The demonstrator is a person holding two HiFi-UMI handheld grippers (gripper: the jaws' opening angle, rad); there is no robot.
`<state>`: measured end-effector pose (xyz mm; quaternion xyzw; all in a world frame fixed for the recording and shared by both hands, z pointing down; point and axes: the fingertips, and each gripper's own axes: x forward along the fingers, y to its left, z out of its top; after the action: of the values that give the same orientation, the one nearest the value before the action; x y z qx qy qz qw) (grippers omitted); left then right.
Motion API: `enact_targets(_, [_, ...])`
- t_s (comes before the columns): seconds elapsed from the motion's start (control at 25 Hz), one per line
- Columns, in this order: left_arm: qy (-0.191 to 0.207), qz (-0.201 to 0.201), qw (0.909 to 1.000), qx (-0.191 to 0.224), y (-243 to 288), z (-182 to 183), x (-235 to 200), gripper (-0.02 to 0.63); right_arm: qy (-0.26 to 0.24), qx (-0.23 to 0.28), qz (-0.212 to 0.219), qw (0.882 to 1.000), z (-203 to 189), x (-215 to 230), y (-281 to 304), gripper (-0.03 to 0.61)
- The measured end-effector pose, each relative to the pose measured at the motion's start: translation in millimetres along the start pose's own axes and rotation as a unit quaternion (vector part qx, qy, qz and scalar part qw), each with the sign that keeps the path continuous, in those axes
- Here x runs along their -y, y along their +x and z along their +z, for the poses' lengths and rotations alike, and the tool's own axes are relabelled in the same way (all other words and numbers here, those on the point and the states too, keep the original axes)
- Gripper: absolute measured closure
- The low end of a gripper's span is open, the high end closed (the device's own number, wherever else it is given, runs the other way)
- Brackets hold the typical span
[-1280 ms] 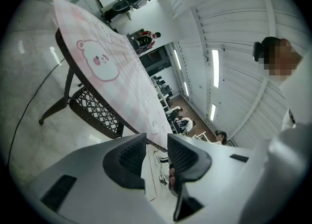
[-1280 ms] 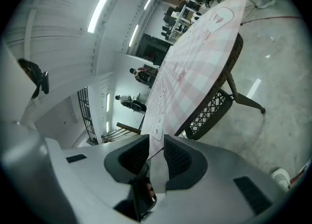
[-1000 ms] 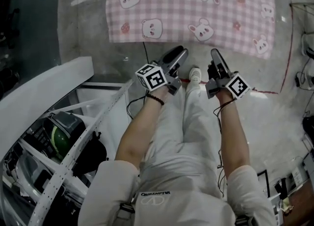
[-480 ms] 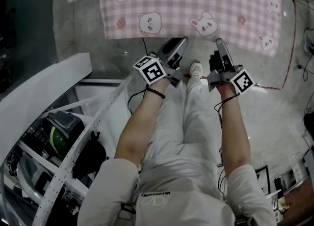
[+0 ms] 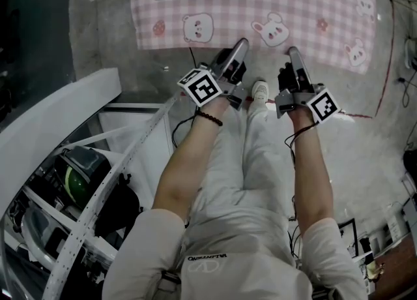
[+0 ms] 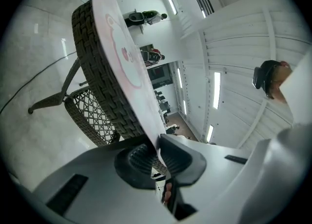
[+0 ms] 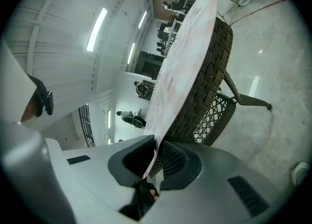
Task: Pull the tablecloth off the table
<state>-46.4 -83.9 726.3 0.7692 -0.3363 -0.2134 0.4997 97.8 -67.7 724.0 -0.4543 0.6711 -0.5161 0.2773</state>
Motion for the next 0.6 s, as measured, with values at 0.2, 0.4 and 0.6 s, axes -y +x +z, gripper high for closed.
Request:
enact_targets(0.2, [-0.007, -0.008, 0.9999, 0.007, 0.2, -0.8, 3.0, 0.609, 0.018, 0.009, 0.008, 1.000, 0.7, 1.0, -2.1, 0.563])
enact_targets(0.4, [-0.001, -0.007, 1.0000, 0.002, -0.1, 0.1, 2.7, 0.611, 0.032, 0.017, 0.005, 0.999, 0.0, 1.6, -0.8, 0.566])
enact_targets(0.6, [-0.003, -0.006, 1.0000, 0.003, 0.3, 0.4, 2.4, 0.611, 0.033, 0.014, 0.005, 0.999, 0.3, 1.9, 0.3, 0.566])
